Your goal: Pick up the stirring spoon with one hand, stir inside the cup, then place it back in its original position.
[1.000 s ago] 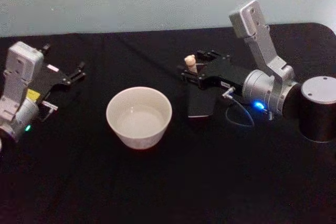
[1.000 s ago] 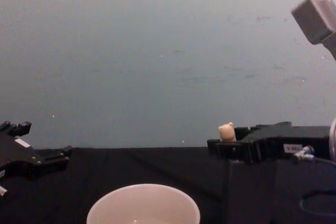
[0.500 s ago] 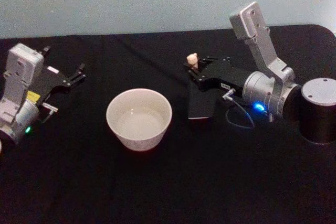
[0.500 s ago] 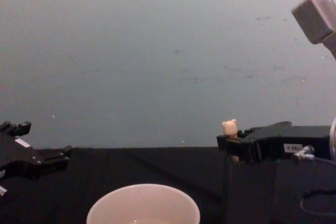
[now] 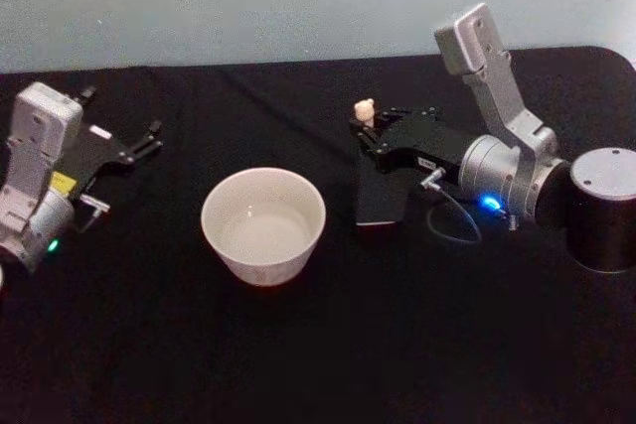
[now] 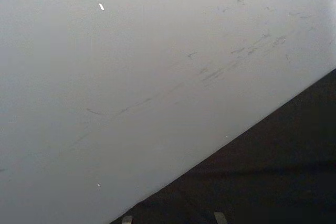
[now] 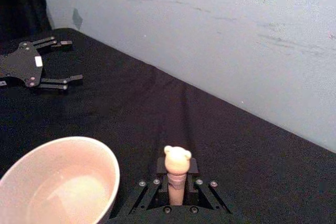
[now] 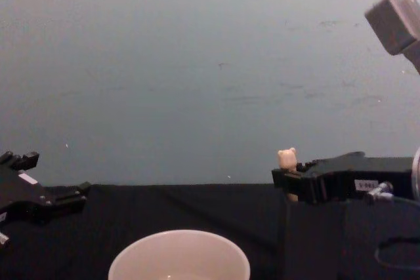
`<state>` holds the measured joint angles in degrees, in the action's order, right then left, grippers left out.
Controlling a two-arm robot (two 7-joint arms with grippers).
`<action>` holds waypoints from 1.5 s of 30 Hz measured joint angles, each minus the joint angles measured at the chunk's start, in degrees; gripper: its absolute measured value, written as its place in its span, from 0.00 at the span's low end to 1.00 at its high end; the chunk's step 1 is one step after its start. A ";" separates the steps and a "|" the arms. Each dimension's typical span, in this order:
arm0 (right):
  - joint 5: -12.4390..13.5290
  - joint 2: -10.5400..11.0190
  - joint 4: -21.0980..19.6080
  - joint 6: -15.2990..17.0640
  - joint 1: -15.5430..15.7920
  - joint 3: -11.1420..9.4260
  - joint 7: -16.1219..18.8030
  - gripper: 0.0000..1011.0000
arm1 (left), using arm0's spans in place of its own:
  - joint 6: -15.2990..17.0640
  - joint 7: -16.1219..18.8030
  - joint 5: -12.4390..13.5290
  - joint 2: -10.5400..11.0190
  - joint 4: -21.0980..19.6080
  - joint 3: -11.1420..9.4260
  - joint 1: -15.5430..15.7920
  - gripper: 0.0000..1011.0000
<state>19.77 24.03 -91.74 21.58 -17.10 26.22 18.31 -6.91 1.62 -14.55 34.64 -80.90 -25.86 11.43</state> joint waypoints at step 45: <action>7.61 1.07 -11.82 -4.57 3.55 -8.77 -1.65 0.20 | 0.00 0.00 0.00 0.00 0.00 0.00 0.00 0.99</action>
<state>27.38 25.10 -103.56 17.00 -13.55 17.45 16.66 -6.91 1.62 -14.55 34.64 -80.90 -25.86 11.44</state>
